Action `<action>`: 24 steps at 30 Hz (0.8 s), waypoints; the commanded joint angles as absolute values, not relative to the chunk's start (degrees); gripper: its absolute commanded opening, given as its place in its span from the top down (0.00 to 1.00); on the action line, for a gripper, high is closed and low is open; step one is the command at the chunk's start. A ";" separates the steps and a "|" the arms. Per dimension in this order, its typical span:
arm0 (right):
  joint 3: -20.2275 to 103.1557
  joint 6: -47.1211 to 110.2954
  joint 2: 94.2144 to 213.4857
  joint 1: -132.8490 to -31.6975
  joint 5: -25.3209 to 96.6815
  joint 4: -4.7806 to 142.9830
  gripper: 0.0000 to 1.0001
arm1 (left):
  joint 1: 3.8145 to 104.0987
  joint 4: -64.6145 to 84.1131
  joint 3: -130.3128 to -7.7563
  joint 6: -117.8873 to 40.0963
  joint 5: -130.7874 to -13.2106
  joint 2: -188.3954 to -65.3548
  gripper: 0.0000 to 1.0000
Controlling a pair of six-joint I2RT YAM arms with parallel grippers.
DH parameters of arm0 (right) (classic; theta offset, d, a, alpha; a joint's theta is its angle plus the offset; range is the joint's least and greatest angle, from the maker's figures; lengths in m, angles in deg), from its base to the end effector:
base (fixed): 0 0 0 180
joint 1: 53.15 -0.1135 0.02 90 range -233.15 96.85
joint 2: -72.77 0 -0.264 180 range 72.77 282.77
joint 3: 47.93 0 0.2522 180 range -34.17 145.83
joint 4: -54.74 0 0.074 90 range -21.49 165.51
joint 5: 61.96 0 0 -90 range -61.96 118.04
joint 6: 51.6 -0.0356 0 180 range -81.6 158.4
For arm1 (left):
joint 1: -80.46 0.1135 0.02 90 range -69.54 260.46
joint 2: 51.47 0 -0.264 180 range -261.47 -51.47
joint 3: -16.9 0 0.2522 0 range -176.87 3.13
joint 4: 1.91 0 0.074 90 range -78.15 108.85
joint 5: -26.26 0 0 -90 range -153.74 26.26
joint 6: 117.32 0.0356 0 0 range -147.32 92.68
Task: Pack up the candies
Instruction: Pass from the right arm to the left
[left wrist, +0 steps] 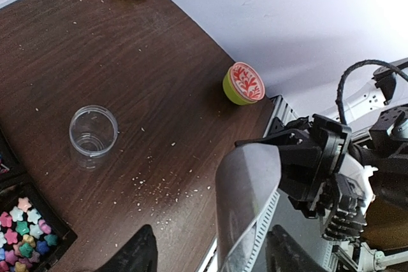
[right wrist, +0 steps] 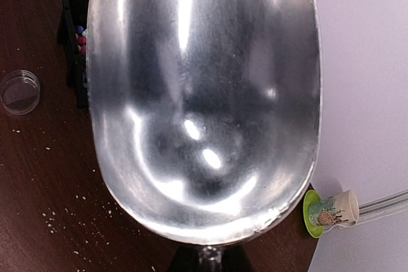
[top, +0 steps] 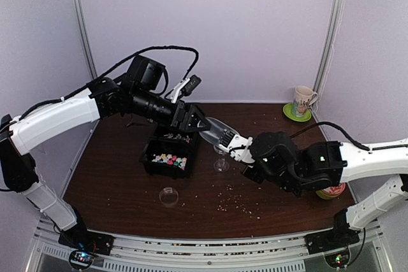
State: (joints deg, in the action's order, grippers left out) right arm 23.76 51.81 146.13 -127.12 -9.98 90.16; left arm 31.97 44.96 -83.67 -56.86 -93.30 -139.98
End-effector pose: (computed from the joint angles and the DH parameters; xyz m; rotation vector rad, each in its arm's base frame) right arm 0.0978 0.2610 0.2976 -1.1548 1.7146 -0.0950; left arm 0.2161 -0.2707 0.3702 0.7180 2.3013 -1.2753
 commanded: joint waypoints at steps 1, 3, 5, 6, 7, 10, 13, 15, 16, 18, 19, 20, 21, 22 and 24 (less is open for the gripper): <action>23.00 53.42 146.07 -127.91 -12.26 86.60 1.00 | 31.62 41.59 -85.37 -56.80 -96.26 -140.30 0.46; 22.69 53.81 146.12 -128.02 -12.24 86.08 1.00 | 31.57 41.56 -85.30 -56.70 -96.60 -140.46 0.52; 22.75 54.12 146.23 -128.19 -12.13 85.84 1.00 | 31.48 41.56 -84.99 -56.72 -96.78 -140.63 0.61; 22.85 54.26 146.24 -128.31 -12.05 85.82 1.00 | 31.48 41.56 -84.90 -56.64 -96.85 -140.81 0.65; 22.89 54.53 146.20 -128.45 -11.96 85.68 1.00 | 31.45 41.56 -84.85 -56.62 -96.99 -140.89 0.70; 22.75 55.21 146.01 -128.83 -11.95 85.33 1.00 | 31.41 41.56 -84.99 -56.59 -97.25 -141.31 0.82; 22.57 55.79 145.81 -129.06 -11.77 85.18 1.00 | 31.38 41.56 -85.18 -56.60 -97.16 -141.70 0.92; 22.28 56.04 145.59 -129.31 -11.52 85.12 1.00 | 31.40 41.55 -85.20 -56.59 -97.37 -141.87 0.99; 22.14 56.21 145.45 -129.40 -11.37 85.00 1.00 | 31.41 41.56 -85.20 -56.58 -97.36 -141.90 1.00; 21.64 56.64 144.83 -129.49 -11.26 84.46 1.00 | 31.41 41.52 -84.98 -56.58 -97.69 -141.99 1.00; 21.29 56.77 144.41 -129.52 -10.92 84.00 1.00 | 31.41 41.18 -84.65 -56.58 -98.07 -141.94 1.00; 20.76 57.14 143.85 -129.48 -10.44 83.26 1.00 | 31.35 40.79 -84.41 -56.77 -98.54 -141.86 1.00; 20.04 57.65 143.15 -129.50 -9.73 82.28 0.96 | 31.38 40.24 -84.10 -56.85 -99.01 -141.64 1.00; 19.22 58.37 142.06 -129.52 -8.94 80.58 0.93 | 31.41 39.67 -83.63 -56.93 -99.59 -141.40 1.00; 17.27 59.18 140.12 -129.51 -6.93 77.92 0.83 | 31.39 38.23 -82.60 -57.19 -100.82 -140.70 1.00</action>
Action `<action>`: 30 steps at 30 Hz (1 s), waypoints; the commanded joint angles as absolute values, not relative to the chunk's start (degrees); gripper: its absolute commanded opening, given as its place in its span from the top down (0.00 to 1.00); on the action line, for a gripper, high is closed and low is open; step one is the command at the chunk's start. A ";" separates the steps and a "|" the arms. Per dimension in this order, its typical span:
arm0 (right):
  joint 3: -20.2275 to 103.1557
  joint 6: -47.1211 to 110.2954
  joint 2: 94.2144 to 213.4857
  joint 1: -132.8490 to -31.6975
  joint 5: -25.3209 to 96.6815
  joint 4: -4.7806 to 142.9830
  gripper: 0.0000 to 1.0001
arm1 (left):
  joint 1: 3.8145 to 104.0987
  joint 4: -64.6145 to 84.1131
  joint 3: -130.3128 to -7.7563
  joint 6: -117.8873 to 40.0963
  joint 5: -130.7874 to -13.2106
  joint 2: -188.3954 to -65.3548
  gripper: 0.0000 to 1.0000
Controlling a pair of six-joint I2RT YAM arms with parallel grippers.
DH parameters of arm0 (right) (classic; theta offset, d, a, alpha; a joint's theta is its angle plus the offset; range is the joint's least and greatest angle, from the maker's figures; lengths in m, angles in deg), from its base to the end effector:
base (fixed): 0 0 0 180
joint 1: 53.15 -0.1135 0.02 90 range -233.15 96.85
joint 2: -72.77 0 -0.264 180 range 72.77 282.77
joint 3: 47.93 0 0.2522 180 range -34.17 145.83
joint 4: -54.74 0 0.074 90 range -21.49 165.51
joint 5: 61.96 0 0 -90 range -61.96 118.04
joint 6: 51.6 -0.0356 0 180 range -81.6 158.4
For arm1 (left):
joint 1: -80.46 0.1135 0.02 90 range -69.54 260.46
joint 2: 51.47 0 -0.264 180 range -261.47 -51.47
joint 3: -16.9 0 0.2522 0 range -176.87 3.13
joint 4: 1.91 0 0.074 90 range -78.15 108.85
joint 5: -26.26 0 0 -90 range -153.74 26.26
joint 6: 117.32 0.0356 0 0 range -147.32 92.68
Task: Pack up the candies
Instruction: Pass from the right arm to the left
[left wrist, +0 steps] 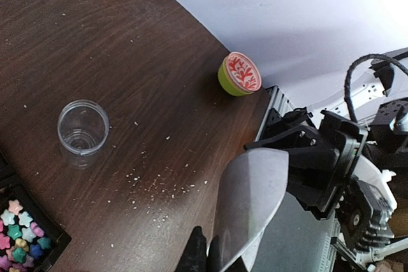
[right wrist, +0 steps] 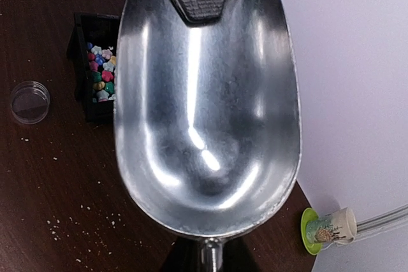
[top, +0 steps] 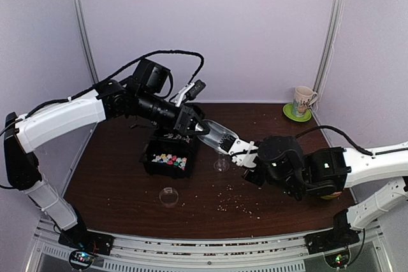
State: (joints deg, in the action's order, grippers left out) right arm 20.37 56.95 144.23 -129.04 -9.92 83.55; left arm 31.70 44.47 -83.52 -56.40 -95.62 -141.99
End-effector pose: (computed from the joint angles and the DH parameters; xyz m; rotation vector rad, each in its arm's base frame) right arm 0.0881 0.2608 0.2959 -1.1887 1.6111 -0.0701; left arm 0.2197 -0.2791 0.3589 0.7577 2.3272 -1.3057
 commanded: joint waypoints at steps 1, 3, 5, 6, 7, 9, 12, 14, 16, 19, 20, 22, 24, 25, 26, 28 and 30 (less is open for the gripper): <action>16.30 59.74 139.12 -129.52 -5.69 76.65 0.79 | 31.40 37.27 -82.10 -57.26 -101.29 -140.31 1.00; 14.18 60.76 136.80 -129.50 -3.85 73.58 0.73 | 31.37 35.72 -80.89 -57.74 -102.17 -139.41 1.00; 12.18 61.72 134.76 -129.52 -2.31 70.54 0.69 | 31.40 34.62 -80.06 -58.11 -102.97 -138.91 1.00; 11.39 62.35 134.07 -129.50 -1.69 69.46 0.67 | 31.41 34.17 -79.63 -58.28 -103.49 -138.70 1.00; 10.82 62.93 133.47 -129.52 -1.28 68.71 0.66 | 31.35 33.68 -79.19 -58.43 -104.02 -138.60 1.00; 9.71 64.80 132.48 -129.52 0.08 67.44 0.65 | 31.41 33.21 -78.67 -58.54 -104.77 -138.42 1.00; 7.61 66.81 130.69 -129.52 1.79 64.65 0.64 | 31.41 32.69 -78.01 -58.64 -105.61 -138.07 1.00; 5.87 68.02 129.48 -129.52 3.33 62.83 0.63 | 31.41 32.28 -77.62 -58.82 -106.04 -137.82 1.00; 4.68 69.41 128.42 -129.67 4.70 60.70 0.62 | 31.41 31.94 -77.34 -58.99 -106.25 -137.79 1.00; 2.39 71.36 126.65 -130.27 6.14 57.71 0.62 | 31.41 31.22 -76.89 -59.18 -106.63 -137.84 1.00; 1.72 71.98 126.20 -130.50 6.42 56.74 0.62 | 31.41 31.19 -76.74 -59.20 -106.63 -137.92 1.00; 0.60 73.10 125.26 -130.82 6.79 54.83 0.61 | 31.41 31.10 -76.59 -59.39 -106.63 -138.10 1.00; -0.39 74.06 124.62 -131.08 6.61 52.94 0.61 | 31.44 30.66 -76.26 -59.76 -106.71 -138.24 1.00; -0.62 74.39 124.35 -131.23 6.20 52.19 0.61 | 31.49 30.44 -76.11 -59.99 -106.78 -138.29 1.00; -0.94 74.62 124.22 -131.30 5.74 51.50 0.61 | 31.50 30.15 -76.02 -60.21 -106.87 -138.32 1.00; -1.25 75.20 124.08 -131.38 4.84 50.14 0.61 | 31.50 29.61 -75.76 -60.65 -107.16 -138.42 1.00; -1.67 75.92 124.04 -131.46 4.30 49.13 0.61 | 31.45 29.27 -75.71 -60.88 -107.33 -138.48 1.00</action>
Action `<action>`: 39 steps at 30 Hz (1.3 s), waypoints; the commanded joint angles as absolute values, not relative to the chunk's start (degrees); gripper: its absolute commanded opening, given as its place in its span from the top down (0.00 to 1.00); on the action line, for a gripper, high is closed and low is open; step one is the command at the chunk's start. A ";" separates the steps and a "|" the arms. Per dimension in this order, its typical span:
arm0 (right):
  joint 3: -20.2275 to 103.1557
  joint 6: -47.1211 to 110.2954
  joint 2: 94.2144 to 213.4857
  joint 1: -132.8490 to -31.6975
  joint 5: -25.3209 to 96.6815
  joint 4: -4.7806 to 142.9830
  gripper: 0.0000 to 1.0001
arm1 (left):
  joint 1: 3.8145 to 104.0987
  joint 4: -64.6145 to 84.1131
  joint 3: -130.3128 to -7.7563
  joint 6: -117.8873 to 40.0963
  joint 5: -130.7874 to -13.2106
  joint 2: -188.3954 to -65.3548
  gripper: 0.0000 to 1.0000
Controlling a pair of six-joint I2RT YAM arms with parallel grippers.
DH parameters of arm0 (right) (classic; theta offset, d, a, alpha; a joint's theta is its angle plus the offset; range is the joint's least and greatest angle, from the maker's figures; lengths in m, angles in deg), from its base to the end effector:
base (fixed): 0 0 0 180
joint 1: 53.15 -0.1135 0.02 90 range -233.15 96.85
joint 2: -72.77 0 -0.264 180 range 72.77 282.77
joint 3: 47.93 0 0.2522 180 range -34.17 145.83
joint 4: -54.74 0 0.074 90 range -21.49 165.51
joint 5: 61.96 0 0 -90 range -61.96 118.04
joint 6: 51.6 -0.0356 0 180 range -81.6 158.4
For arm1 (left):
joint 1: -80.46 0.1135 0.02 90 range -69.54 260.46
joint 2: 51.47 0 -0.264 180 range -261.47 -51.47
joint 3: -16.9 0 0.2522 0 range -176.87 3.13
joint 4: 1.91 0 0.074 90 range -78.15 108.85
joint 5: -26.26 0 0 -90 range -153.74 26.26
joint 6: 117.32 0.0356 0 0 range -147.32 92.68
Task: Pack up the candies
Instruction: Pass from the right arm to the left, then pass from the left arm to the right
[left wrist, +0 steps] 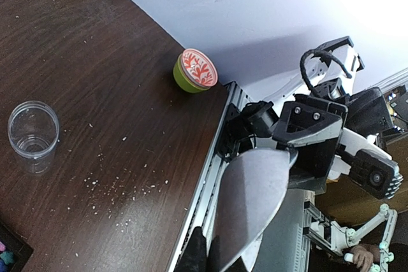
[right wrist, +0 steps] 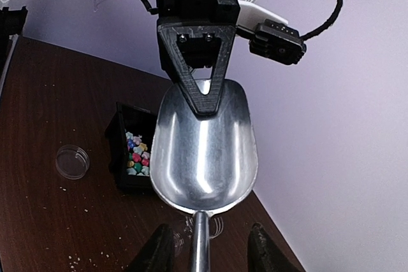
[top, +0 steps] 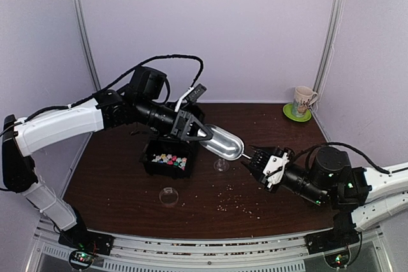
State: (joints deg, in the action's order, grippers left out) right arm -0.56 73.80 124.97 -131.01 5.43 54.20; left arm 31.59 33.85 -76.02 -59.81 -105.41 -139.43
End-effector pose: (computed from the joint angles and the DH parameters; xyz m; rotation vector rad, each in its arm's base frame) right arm 0.0588 0.2084 0.2929 -1.1860 1.1405 0.2421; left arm 0.2112 -0.2779 0.3476 0.8329 2.2408 -1.5396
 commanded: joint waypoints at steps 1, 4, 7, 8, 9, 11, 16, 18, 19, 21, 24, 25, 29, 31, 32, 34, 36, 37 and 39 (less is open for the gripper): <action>-1.78 76.04 124.12 -131.50 4.23 48.86 0.62 | 31.48 29.19 -75.70 -60.99 -107.41 -138.48 1.00; -1.82 76.37 124.56 -131.55 4.17 48.61 0.64 | 31.50 28.78 -75.53 -61.25 -107.66 -138.38 1.00; -1.75 76.48 125.20 -131.55 4.44 48.44 0.67 | 31.46 28.47 -75.35 -61.57 -107.86 -138.31 1.00; -1.82 76.66 125.43 -131.56 4.41 48.42 0.68 | 31.42 28.40 -75.31 -61.59 -107.90 -138.36 1.00; -1.79 76.76 125.55 -131.62 4.42 48.21 0.69 | 31.44 28.38 -75.23 -61.68 -107.97 -138.36 1.00; -1.81 76.79 125.63 -131.78 4.61 47.78 0.72 | 31.46 28.23 -75.20 -61.75 -108.03 -138.39 1.00; -2.22 77.39 125.76 -131.85 5.10 46.66 0.78 | 31.44 27.41 -74.83 -62.27 -108.37 -138.59 1.00; -2.30 77.64 125.94 -131.84 5.18 46.43 0.79 | 31.42 27.16 -74.81 -62.59 -108.55 -138.70 1.00; -2.34 77.61 126.02 -131.89 5.31 46.31 0.80 | 31.42 26.98 -74.82 -62.64 -108.63 -138.81 1.00; -2.43 77.69 126.17 -131.85 5.40 45.99 0.81 | 31.44 26.76 -74.82 -62.78 -108.80 -138.96 1.00; -2.69 78.02 126.61 -131.81 5.52 45.42 0.82 | 31.41 26.53 -74.87 -63.03 -109.13 -139.21 1.00; -2.66 78.07 126.67 -131.89 5.54 45.27 0.82 | 31.37 26.49 -74.91 -63.02 -109.21 -139.31 1.00; -2.77 78.28 126.69 -131.91 5.70 44.31 0.83 | 31.39 26.53 -74.83 -63.05 -109.44 -139.56 1.00; -2.78 78.39 126.49 -131.90 5.69 44.00 0.83 | 31.41 26.49 -74.66 -63.00 -109.40 -139.46 1.00; -2.78 78.44 126.36 -131.97 5.68 43.82 0.84 | 31.41 26.53 -74.58 -63.01 -109.34 -139.49 1.00; -2.95 78.48 126.14 -131.98 5.83 43.55 0.84 | 31.40 26.45 -74.40 -63.02 -109.35 -139.52 1.00; -2.95 78.48 126.01 -132.00 6.00 43.45 0.85 | 31.42 26.42 -74.30 -63.00 -109.22 -139.46 1.00; -2.95 78.40 126.03 -132.06 6.06 43.41 0.85 | 31.41 26.36 -74.22 -63.04 -109.17 -139.49 1.00; -2.91 78.39 125.94 -132.10 6.07 43.32 0.85 | 31.40 26.23 -74.13 -63.17 -109.09 -139.62 1.00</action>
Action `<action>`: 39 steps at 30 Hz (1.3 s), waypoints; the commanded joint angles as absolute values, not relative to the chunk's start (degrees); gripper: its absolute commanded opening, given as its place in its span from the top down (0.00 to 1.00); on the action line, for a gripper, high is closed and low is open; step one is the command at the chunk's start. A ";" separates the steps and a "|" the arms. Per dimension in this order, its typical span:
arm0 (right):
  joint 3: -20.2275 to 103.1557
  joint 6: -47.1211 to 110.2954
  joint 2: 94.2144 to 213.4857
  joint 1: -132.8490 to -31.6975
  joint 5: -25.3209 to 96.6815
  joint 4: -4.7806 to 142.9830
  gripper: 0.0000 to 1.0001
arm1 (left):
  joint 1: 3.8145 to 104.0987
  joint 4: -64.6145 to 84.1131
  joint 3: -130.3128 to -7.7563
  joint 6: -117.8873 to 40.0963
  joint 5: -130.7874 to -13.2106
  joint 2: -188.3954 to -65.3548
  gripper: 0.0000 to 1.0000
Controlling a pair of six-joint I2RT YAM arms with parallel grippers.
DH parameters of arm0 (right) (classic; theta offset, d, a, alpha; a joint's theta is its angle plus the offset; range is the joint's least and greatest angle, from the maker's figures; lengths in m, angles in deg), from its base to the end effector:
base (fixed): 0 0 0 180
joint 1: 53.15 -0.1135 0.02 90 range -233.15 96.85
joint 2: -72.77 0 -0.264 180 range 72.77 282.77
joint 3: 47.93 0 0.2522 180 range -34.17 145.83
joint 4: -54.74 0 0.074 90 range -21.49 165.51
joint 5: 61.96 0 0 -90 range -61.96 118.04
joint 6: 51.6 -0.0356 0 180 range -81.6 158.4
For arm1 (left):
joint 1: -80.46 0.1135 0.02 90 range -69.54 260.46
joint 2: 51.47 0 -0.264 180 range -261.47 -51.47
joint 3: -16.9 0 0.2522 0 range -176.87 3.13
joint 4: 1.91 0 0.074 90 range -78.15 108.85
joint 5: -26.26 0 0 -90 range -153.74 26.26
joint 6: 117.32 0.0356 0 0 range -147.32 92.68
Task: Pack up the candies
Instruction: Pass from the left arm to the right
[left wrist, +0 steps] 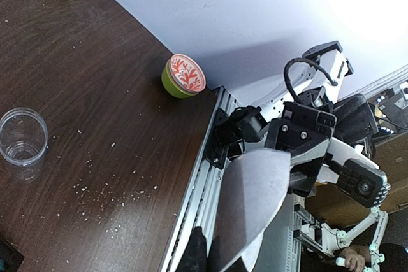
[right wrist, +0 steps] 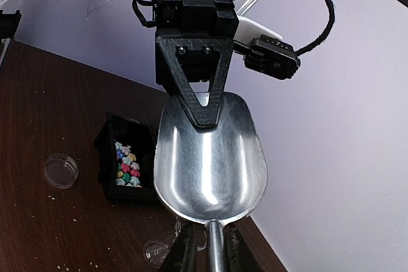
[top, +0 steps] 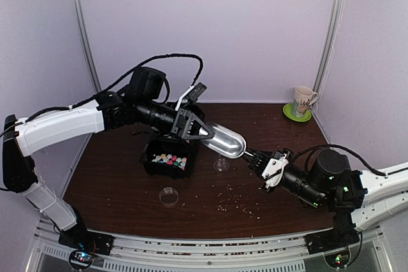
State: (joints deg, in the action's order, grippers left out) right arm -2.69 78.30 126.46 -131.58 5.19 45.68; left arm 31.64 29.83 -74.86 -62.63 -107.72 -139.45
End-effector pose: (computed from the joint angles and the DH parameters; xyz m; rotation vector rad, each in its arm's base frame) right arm 0.0577 0.2127 0.2903 -1.1562 1.0549 0.2188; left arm 0.2121 -0.2800 0.3473 0.8238 2.2146 -1.6134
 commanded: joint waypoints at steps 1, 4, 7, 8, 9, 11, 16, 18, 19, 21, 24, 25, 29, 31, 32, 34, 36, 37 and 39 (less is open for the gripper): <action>-3.01 78.39 125.88 -132.17 6.09 43.24 0.84 | 31.40 26.14 -74.12 -63.25 -109.09 -139.64 1.00; -3.42 78.48 125.45 -132.36 5.90 42.36 0.81 | 31.37 26.01 -74.03 -63.36 -109.02 -139.68 1.00; -3.50 78.65 125.03 -132.44 5.85 42.22 0.81 | 31.42 25.93 -74.03 -63.45 -109.00 -139.77 1.00; -3.44 78.66 124.96 -132.47 5.82 42.08 0.81 | 31.41 25.85 -74.03 -63.58 -109.00 -139.86 1.00; -3.49 78.73 124.97 -132.44 5.88 42.14 0.81 | 31.40 25.79 -74.01 -63.60 -108.99 -139.84 1.00; -3.46 78.83 124.98 -132.51 5.88 42.07 0.82 | 31.37 25.66 -73.95 -63.72 -109.09 -139.88 1.00; -3.55 78.75 125.36 -132.75 6.18 41.48 0.85 | 31.41 25.23 -73.72 -64.11 -109.17 -140.09 1.00; -3.55 78.83 125.54 -132.84 6.10 41.10 0.89 | 31.40 25.05 -73.75 -64.17 -109.24 -140.22 1.00; -3.58 78.91 125.58 -132.95 6.17 40.95 0.91 | 31.41 24.96 -73.77 -64.15 -109.33 -140.28 1.00; -3.53 79.11 125.70 -132.97 6.28 40.51 0.97 | 31.41 24.95 -73.81 -64.14 -109.35 -140.49 1.00; -3.49 79.67 125.88 -133.17 5.77 39.98 1.00 | 31.42 25.24 -74.17 -64.20 -109.40 -140.75 1.00; -3.36 79.66 125.92 -133.26 5.37 39.88 1.00 | 31.49 25.52 -74.44 -64.15 -109.20 -140.84 1.00; -2.20 77.15 125.54 -133.23 3.34 42.48 1.00 | 32.60 29.21 -75.27 -61.92 -105.89 -138.91 0.68; -1.94 75.47 126.07 -133.16 1.22 42.67 1.00 | 34.79 30.66 -74.39 -61.29 -103.39 -136.95 0.46; -1.38 74.99 126.54 -133.13 0.19 43.51 1.00 | 37.09 31.68 -74.39 -60.99 -102.73 -136.18 0.41; 1.67 72.97 127.61 -133.09 -1.48 47.61 1.00 | 40.47 35.75 -75.12 -58.90 -99.74 -134.68 0.34; 3.77 70.98 128.78 -132.62 -2.27 50.79 1.00 | 43.27 41.91 -76.25 -55.38 -93.97 -133.43 0.30; 4.55 69.61 129.38 -132.45 -2.57 52.00 1.00 | 44.71 44.29 -76.72 -53.85 -90.90 -133.14 0.29; 5.65 67.41 130.64 -131.75 -2.61 54.18 1.00 | 47.10 49.21 -77.22 -51.57 -84.42 -133.39 0.28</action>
